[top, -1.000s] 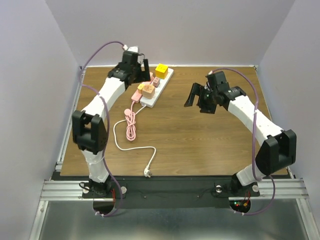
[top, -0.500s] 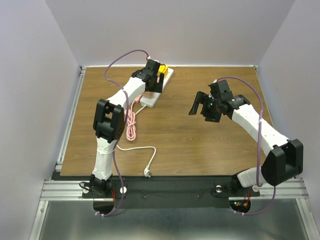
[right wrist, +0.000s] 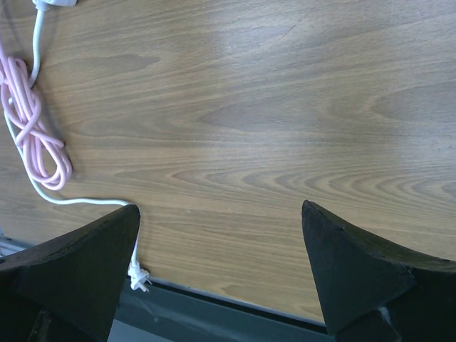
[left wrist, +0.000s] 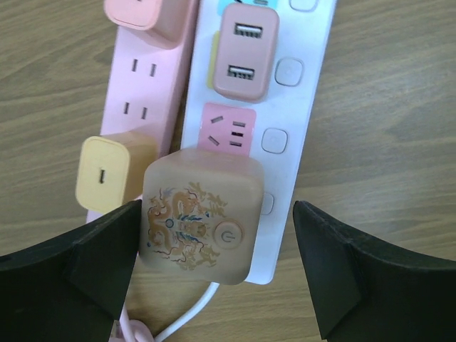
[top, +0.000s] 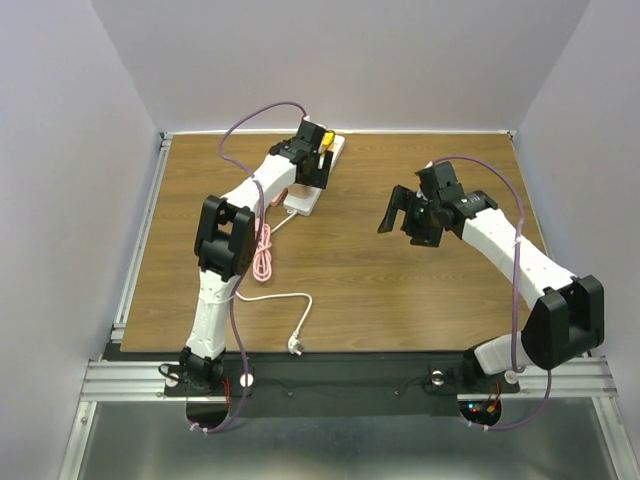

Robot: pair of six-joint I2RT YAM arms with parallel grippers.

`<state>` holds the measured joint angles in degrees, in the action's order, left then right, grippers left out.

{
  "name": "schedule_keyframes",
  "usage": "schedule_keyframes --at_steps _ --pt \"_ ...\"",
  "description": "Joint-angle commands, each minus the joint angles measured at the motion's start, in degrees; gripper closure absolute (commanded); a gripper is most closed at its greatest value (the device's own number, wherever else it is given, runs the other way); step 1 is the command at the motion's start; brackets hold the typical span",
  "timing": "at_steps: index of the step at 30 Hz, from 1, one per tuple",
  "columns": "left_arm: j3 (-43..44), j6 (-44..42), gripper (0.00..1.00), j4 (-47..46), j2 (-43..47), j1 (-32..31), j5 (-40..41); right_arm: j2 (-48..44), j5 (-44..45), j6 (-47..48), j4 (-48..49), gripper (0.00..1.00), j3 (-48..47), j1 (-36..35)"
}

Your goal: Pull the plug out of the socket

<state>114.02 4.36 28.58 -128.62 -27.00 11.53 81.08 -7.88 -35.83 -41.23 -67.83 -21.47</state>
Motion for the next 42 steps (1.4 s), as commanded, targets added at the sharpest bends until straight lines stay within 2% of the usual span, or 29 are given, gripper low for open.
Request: schedule_keyframes --at_steps 1,4,6,9,11,12,13,15,16,19,20,21,25,28,29,33,38,39,42 --pt "-1.2 -1.1 0.06 -0.5 0.5 -1.6 -2.2 0.7 1.0 0.3 0.5 0.00 -1.1 -0.4" --pt "-2.7 -1.3 0.14 -1.0 1.2 -2.3 -3.3 1.0 1.2 0.2 0.5 0.00 -1.0 -0.4" --pt "-3.0 -1.1 0.24 -1.2 1.4 -2.9 -3.7 1.4 1.0 0.0 0.5 0.00 -1.0 -0.4" --pt "-3.0 -1.1 0.29 -1.3 0.5 -3.9 -3.6 1.6 0.8 -0.1 0.5 0.00 -0.9 -0.4" --pt "-2.7 -0.8 0.37 -1.3 -0.7 -4.0 -3.4 1.4 0.8 -0.3 0.5 0.00 -0.8 -0.4" --pt "-2.6 -0.3 0.42 -0.8 -1.1 -4.1 -2.8 1.1 0.8 -0.3 0.5 0.00 -0.7 -0.4" --pt "-2.4 -0.1 0.53 -0.5 -1.5 -4.1 -2.7 0.9 0.8 -0.3 0.5 0.00 -0.6 -0.4" --pt "-2.8 0.5 0.64 -0.1 -1.4 -4.5 -3.0 0.1 1.4 -0.4 0.5 0.00 -0.2 -0.4" --pt "-4.2 0.8 0.72 -0.3 -0.2 -4.7 -3.2 -0.2 1.6 -0.5 0.5 0.00 0.1 -0.5" --pt "-11.8 1.3 0.80 -2.7 5.4 -6.9 -4.7 -1.4 2.7 -0.9 0.5 0.00 0.9 -0.4" --pt "-16.9 1.6 0.80 -4.8 7.1 -7.6 -5.7 -1.7 3.2 -1.1 0.5 0.00 1.2 -0.5" --pt "-17.0 2.0 0.82 -4.8 8.9 -8.4 -5.7 -1.9 3.2 -1.3 0.5 0.00 1.2 -0.5" --pt "-31.7 5.2 0.83 -10.8 17.2 -12.5 -9.4 -2.9 6.7 -3.4 0.4 0.00 1.6 -0.4" --pt "-38.6 9.4 0.83 -13.4 22.9 -18.6 -11.0 -3.2 9.1 -4.9 0.4 0.00 1.7 -0.4" --pt "-39.8 9.4 0.83 -13.7 23.6 -18.6 -11.0 -3.1 9.5 -5.3 0.5 0.00 1.7 -0.4" --pt "-44.6 14.3 0.83 -14.6 26.1 -25.6 -10.0 -2.4 11.8 -6.7 0.2 0.00 1.5 -0.5" --pt "-47.5 18.5 0.83 -15.6 29.6 -26.4 -6.4 -0.9 15.9 -9.7 -2.4 0.00 0.3 -0.4" --pt "-47.6 18.9 0.80 -15.0 30.1 -26.4 -4.3 -0.7 16.5 -10.0 -2.5 0.00 -0.1 -0.4" --pt "-46.6 20.5 0.51 -13.8 32.6 -26.4 -1.2 0.2 17.6 -10.8 -3.4 0.00 -0.7 -0.4"
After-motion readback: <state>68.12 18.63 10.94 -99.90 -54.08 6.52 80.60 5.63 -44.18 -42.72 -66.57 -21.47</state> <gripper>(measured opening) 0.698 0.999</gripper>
